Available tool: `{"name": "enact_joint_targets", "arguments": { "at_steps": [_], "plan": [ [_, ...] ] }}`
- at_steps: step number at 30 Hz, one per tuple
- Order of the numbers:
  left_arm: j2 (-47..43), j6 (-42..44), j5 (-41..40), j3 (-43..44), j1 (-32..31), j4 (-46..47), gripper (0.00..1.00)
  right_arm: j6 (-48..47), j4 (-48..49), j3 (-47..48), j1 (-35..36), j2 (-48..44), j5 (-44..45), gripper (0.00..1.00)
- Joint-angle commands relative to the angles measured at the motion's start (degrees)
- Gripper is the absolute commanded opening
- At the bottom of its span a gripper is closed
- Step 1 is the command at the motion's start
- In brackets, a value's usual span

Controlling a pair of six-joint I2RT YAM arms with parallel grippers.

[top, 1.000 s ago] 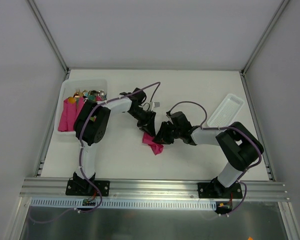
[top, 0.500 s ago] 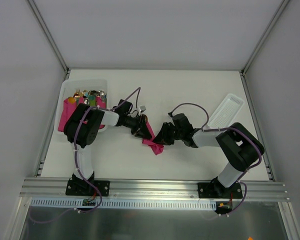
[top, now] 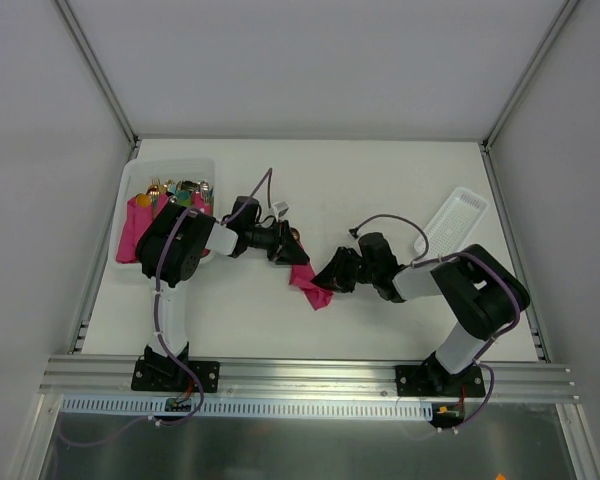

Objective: Place the utensils on the paper napkin and roll it up

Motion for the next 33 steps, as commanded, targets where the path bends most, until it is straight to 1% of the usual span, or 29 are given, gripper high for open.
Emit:
{"name": "enact_joint_targets", "arguments": {
  "at_steps": [1,2,5,9,12,16,19,20,21,23,24,26,28,33],
  "plan": [
    [0.5,-4.9,1.4,-0.8,0.6,8.2,0.26,0.7,-10.3,-8.2,-2.6,5.4,9.2,0.22],
    [0.1,-5.1,1.2,-0.8,0.5,8.3,0.26,3.0,-7.8,-9.0,-2.7,5.4,9.4,0.22],
    [-0.3,-5.2,0.8,0.0,0.6,7.9,0.27,5.5,-5.4,-10.0,-2.7,6.2,10.3,0.21],
    [0.1,-5.9,0.1,1.1,0.6,7.2,0.27,7.9,-4.6,-10.3,-2.6,6.1,12.2,0.21],
    [0.5,-7.7,0.0,1.2,0.4,8.7,0.27,8.8,-4.5,-10.0,-2.5,5.7,13.2,0.21],
    [1.3,-7.2,-1.2,0.8,0.2,7.7,0.27,9.3,-4.5,-9.0,-2.2,5.4,13.6,0.21],
    [3.1,-5.2,-2.1,1.6,0.1,4.2,0.25,9.0,-4.6,-8.5,-2.0,5.0,13.0,0.2],
    [3.6,-2.6,-2.7,2.0,0.2,1.8,0.24,8.4,-4.6,-8.5,-1.9,4.6,12.8,0.2],
    [4.0,-1.1,-3.8,2.7,0.2,-3.0,0.21,7.8,-4.6,-8.5,-1.8,4.3,12.2,0.2],
    [5.0,2.4,-4.9,3.8,0.2,-7.5,0.17,6.3,-4.6,-8.6,-1.8,2.5,11.5,0.2],
    [5.6,3.5,-5.2,5.2,0.2,-11.8,0.15,4.3,-4.7,-8.6,-1.7,1.9,10.2,0.2],
    [6.6,7.4,-6.6,6.8,0.2,-16.6,0.12,2.3,-5.3,-8.3,-1.8,-0.1,8.9,0.2],
    [7.2,8.7,-7.7,8.4,0.2,-20.6,0.09,-0.2,-6.4,-8.1,-1.7,-1.6,7.8,0.2],
    [8.3,10.2,-8.7,9.7,0.3,-23.0,0.03,-4.9,-9.9,-7.4,-1.7,-7.4,6.1,0.22]
  ]
}}
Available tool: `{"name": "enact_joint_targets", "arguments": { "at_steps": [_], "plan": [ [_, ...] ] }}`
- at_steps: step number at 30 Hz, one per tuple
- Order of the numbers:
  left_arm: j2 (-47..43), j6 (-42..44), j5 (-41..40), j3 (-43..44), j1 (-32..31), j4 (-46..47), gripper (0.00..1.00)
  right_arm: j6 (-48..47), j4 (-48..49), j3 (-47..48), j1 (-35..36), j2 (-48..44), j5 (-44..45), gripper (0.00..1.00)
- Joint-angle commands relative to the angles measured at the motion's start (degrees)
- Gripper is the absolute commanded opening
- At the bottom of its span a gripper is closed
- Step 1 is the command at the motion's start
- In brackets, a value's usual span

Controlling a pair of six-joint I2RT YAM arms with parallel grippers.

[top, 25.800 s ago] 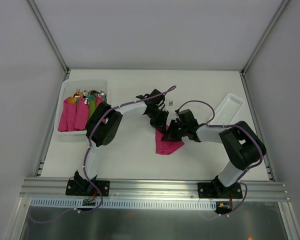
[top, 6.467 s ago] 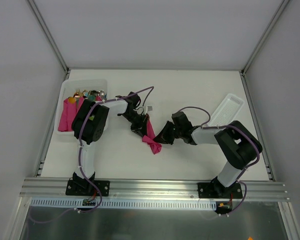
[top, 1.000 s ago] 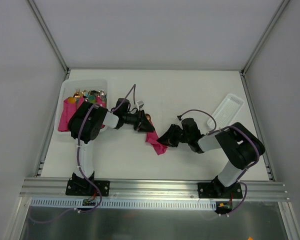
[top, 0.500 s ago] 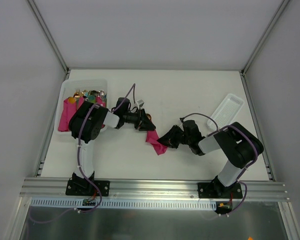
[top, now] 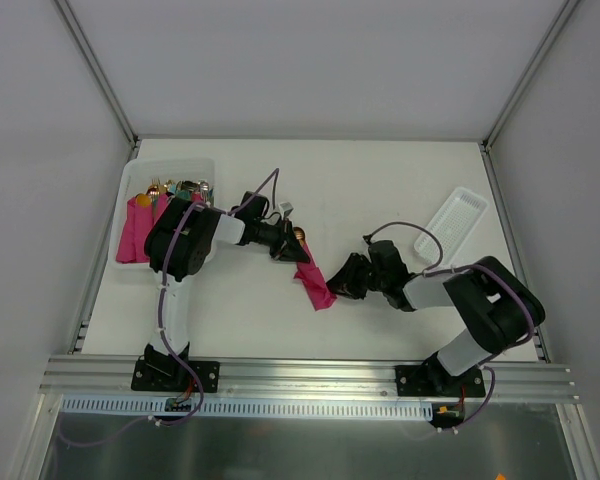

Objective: Place the utensils on the paper napkin and roll it up

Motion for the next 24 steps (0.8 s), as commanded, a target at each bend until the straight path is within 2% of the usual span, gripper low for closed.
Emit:
{"name": "enact_joint_targets", "arguments": {
  "at_steps": [1,5,11,18,24],
  "plan": [
    [3.2,5.8,-6.2,0.8,0.3,-8.6,0.02,-8.9,-11.8,-1.2,0.2,-3.4,1.7,0.23],
    [3.6,6.5,-6.4,1.6,0.3,-9.5,0.0,-12.1,-14.1,0.2,0.1,-5.3,-0.2,0.23],
    [3.4,6.9,-6.3,1.9,0.3,-9.8,0.0,-12.0,-12.5,0.7,0.6,-5.8,-1.8,0.24],
    [3.5,7.3,-5.8,1.9,0.3,-9.9,0.0,-9.5,-8.0,-0.4,0.5,-7.2,-1.2,0.29],
    [3.2,7.5,-5.7,1.8,0.2,-9.9,0.0,-9.8,-7.9,0.2,0.0,-10.5,-0.7,0.34]
  ]
}}
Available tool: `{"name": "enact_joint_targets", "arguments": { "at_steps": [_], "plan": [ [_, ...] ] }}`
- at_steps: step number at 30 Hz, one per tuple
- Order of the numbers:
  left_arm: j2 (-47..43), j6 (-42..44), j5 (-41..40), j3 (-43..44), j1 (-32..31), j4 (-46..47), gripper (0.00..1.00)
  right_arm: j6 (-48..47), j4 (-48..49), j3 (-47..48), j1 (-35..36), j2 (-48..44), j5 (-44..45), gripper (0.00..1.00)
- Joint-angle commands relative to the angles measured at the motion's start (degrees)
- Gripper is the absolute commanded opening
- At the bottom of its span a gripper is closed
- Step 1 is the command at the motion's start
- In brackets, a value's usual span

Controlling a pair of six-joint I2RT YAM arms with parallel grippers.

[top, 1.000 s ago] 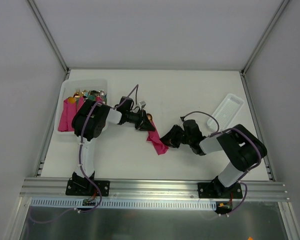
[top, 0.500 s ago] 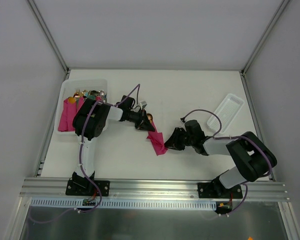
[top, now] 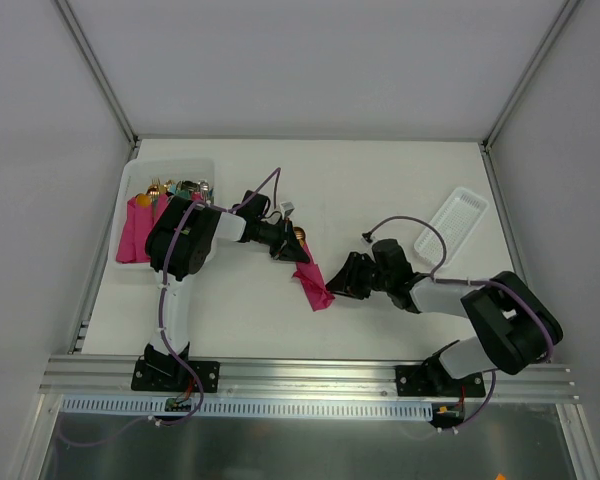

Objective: Place the utensils on the paper napkin and roll it up

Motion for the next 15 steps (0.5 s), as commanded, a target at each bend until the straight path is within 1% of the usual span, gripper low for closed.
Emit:
{"name": "enact_joint_targets", "arguments": {
  "at_steps": [1,5,15],
  "plan": [
    [2.6,4.0,-5.9,-0.8,0.2,-4.1,0.0,-0.8,0.8,0.5,-0.2,-2.9,0.0,0.35],
    [2.4,4.1,-5.7,-0.9,0.1,-4.2,0.0,-1.0,1.5,0.9,-0.3,-4.4,-1.2,0.41],
    [2.6,4.4,-5.7,-0.5,0.1,-4.6,0.0,-1.7,3.9,0.4,0.6,-3.8,-5.4,0.46]
  ]
}}
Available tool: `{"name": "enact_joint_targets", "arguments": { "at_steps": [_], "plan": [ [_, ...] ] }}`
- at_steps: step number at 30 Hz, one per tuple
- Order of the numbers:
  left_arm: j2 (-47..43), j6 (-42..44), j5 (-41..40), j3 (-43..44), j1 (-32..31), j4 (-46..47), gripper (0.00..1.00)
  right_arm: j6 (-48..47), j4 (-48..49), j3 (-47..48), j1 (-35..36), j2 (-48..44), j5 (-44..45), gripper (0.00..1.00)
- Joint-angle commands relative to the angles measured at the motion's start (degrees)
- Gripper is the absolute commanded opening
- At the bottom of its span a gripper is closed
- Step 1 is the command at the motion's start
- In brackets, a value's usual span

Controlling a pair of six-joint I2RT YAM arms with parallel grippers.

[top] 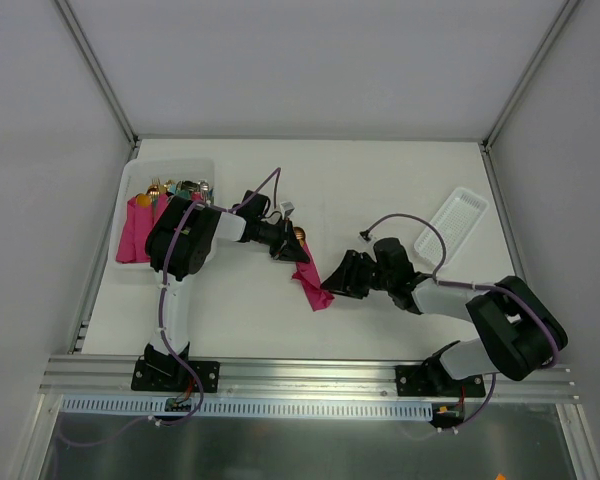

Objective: Place the utensils on the paper napkin and roll it up

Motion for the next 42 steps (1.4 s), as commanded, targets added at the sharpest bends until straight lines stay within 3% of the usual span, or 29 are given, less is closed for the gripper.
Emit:
{"name": "enact_joint_targets", "arguments": {
  "at_steps": [1,11,17,22,29,34,42],
  "plan": [
    [2.6,4.1,-5.7,-0.5,0.0,-4.4,0.0,-1.7,3.1,0.7,0.9,-1.3,-1.9,0.46],
    [2.6,4.3,-5.7,-0.2,0.0,-4.5,0.0,-5.0,-2.0,4.1,2.6,-2.3,0.7,0.46],
    [2.6,4.8,-6.1,-0.1,-0.2,-5.0,0.0,-9.3,-7.1,6.5,4.2,-3.9,4.1,0.32],
    [2.6,4.8,-6.1,0.1,-0.5,-5.2,0.0,-12.1,-11.9,9.8,5.6,-3.5,5.9,0.31],
    [2.6,5.0,-6.4,0.2,-0.6,-5.6,0.0,-13.2,-13.6,11.8,7.8,-1.3,5.9,0.06],
    [2.7,5.0,-6.5,0.3,-0.7,-5.8,0.0,-12.6,-14.1,12.6,10.0,1.0,6.5,0.0],
    [2.8,5.1,-6.4,0.4,-0.7,-5.8,0.0,-11.2,-12.3,12.4,11.8,4.5,6.2,0.0]
  ]
}}
